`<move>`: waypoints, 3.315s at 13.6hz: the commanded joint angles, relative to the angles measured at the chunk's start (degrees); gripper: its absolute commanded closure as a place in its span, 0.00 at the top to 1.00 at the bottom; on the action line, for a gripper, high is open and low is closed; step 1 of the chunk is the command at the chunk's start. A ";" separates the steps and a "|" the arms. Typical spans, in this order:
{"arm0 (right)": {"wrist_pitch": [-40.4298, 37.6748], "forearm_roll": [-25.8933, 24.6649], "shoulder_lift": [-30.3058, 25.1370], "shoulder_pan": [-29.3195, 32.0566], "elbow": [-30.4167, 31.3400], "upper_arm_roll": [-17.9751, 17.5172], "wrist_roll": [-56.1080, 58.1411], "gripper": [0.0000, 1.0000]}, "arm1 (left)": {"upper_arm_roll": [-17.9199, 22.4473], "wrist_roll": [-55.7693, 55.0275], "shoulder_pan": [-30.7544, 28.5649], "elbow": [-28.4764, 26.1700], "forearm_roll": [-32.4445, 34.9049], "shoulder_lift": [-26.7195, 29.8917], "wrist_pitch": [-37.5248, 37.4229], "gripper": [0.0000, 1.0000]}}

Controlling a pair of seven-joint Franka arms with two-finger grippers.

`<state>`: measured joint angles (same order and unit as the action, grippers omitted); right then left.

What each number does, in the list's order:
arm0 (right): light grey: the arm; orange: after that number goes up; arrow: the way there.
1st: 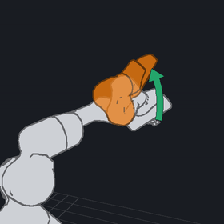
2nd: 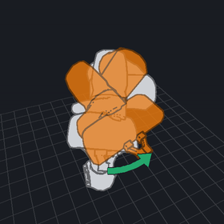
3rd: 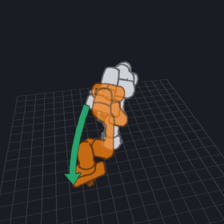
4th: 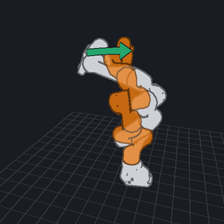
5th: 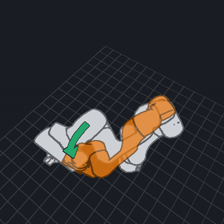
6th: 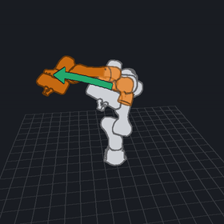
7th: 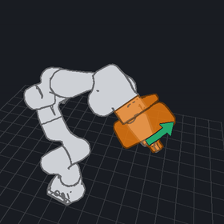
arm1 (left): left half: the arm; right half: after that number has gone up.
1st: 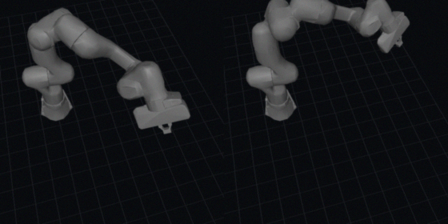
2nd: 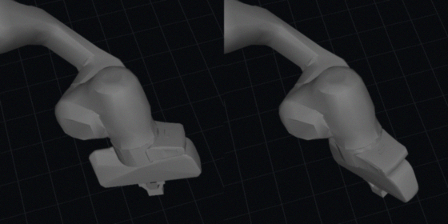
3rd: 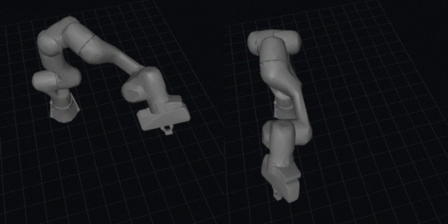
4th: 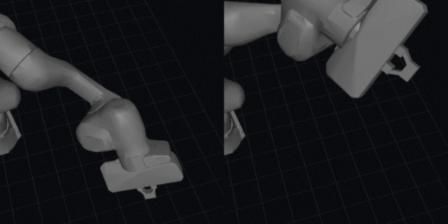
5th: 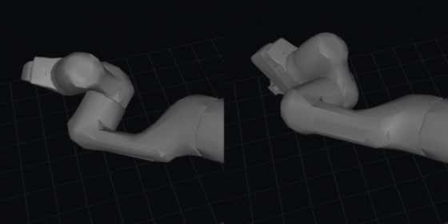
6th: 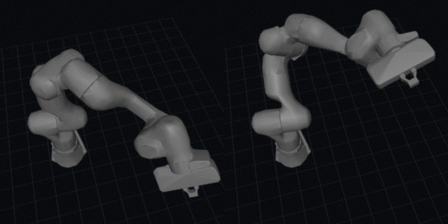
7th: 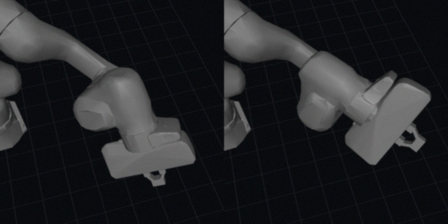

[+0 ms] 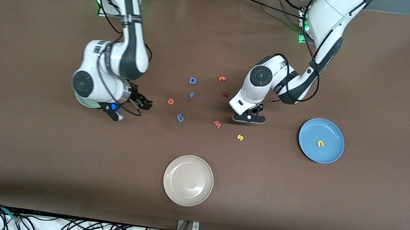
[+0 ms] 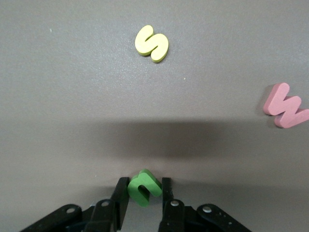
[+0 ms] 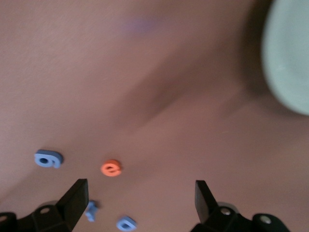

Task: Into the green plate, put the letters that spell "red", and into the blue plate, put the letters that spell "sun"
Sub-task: 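Place the green n on the blue plate while the right gripper grasps orange e, then carry the orange e to the green plate while the left gripper grasps yellow s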

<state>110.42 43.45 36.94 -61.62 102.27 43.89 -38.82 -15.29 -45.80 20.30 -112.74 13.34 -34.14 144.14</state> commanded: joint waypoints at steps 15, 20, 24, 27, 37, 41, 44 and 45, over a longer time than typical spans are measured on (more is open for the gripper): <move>13.60 1.02 6.22 -1.31 0.48 -10.58 -7.24 0.82 | 0.61 35.50 -25.99 10.17 1.60 2.85 -20.21 0.24; 13.51 1.02 6.22 -1.31 0.92 -10.58 -6.89 0.52 | 0.35 39.39 -28.56 10.35 1.08 2.06 -20.04 1.00; 13.42 1.02 6.13 -1.14 0.92 -10.49 -6.36 0.23 | -1.50 33.17 -24.45 13.59 -3.57 1.36 -19.78 1.00; 12.98 1.02 5.96 -1.05 0.92 -10.14 -6.45 0.07 | -1.41 27.54 -17.68 17.45 -4.81 -1.27 -19.42 1.00; -14.59 -0.30 2.70 -1.22 -1.02 11.55 12.33 0.06 | -0.88 13.64 -6.07 27.48 -4.20 -13.58 -13.02 1.00; -16.91 -5.99 4.28 1.57 -0.05 15.53 22.35 0.06 | -0.62 12.59 -4.93 27.49 -4.02 -13.94 -12.74 1.00; -15.68 -6.28 5.43 7.20 2.22 15.35 32.72 0.06 | 2.62 11.35 -1.68 27.49 -4.02 -14.11 -11.78 0.98; -14.02 -6.19 5.43 8.08 3.80 15.26 35.71 0.06 | 2.98 11.00 -1.32 27.40 -4.11 -14.37 -11.78 0.97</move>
<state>94.45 37.63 42.11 -55.30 103.78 59.23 -8.91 -14.39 -33.63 16.71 -86.80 9.62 -47.62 132.20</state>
